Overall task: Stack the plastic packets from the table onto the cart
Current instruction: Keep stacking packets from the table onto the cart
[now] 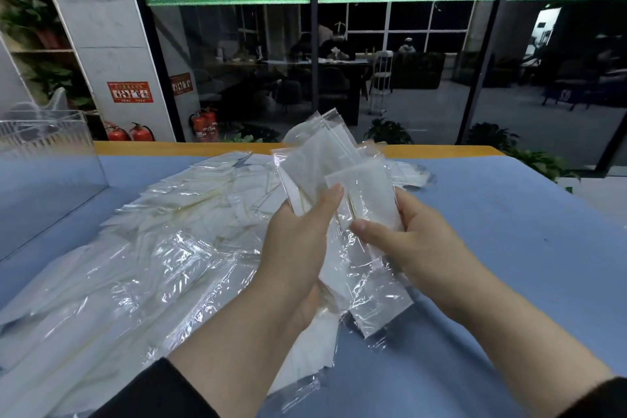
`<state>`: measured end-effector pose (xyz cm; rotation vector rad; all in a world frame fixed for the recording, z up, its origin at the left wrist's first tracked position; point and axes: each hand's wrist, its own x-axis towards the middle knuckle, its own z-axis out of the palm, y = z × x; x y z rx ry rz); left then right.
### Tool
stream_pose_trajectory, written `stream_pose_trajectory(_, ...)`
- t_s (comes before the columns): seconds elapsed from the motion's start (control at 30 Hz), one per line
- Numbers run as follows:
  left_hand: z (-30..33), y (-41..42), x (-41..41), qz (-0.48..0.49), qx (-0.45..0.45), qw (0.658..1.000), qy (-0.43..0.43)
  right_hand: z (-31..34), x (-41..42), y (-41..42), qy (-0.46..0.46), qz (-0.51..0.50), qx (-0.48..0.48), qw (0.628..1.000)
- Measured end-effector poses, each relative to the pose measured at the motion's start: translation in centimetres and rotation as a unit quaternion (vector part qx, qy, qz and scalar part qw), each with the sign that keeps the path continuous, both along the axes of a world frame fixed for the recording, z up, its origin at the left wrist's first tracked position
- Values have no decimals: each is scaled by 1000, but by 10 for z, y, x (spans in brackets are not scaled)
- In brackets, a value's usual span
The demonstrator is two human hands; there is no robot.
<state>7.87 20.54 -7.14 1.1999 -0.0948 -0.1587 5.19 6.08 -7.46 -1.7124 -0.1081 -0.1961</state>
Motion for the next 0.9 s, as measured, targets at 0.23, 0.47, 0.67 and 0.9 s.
stream_pose_trajectory(0.23, 7, 1, -6, -12, -24, 1000, -14, 5, -5, 3, 3, 10, 47, 999)
stream_pose_trajectory(0.47, 7, 3, -7, -9, -14, 1000, -15, 10, -6, -3, 22, -14, 55, 998)
stream_pose_trajectory(0.67, 4, 7, 4, 100, -13, 995, -17, 9, -3, -9, 33, -61, 42, 997)
stream_pose_trajectory(0.9, 4, 8, 8, 75, -5, 997, 9, 9, -7, -9, 48, -3, -29, 998)
